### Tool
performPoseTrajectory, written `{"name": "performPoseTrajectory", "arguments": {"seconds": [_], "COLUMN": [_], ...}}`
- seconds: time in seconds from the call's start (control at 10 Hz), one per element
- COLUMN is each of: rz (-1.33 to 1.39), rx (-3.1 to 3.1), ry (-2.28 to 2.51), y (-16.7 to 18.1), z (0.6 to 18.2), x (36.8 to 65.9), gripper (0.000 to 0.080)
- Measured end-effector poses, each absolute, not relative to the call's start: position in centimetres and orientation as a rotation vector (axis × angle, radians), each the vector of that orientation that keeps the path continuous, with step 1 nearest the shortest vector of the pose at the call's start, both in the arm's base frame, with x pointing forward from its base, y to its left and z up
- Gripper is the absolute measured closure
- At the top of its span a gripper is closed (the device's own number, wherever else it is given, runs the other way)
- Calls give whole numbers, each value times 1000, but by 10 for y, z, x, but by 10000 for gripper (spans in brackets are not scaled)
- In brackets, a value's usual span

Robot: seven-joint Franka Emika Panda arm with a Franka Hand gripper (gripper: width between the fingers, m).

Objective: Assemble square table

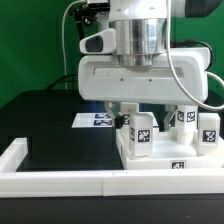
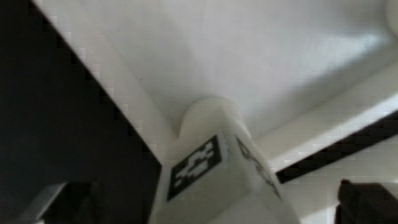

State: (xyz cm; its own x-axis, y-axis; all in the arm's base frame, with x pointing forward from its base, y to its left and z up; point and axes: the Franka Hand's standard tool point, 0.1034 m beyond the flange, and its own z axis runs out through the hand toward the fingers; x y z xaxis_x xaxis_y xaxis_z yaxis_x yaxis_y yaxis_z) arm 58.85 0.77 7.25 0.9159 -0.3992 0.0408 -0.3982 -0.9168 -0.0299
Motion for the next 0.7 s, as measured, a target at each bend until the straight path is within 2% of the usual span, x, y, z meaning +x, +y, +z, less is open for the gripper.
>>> {"name": "performPoseTrajectory", "arguments": {"seconds": [0.7], "rz": [-172], "rx": [-3144], "ry": [30], "y": [11], "z": [79], "x": [591], "gripper": [164]}}
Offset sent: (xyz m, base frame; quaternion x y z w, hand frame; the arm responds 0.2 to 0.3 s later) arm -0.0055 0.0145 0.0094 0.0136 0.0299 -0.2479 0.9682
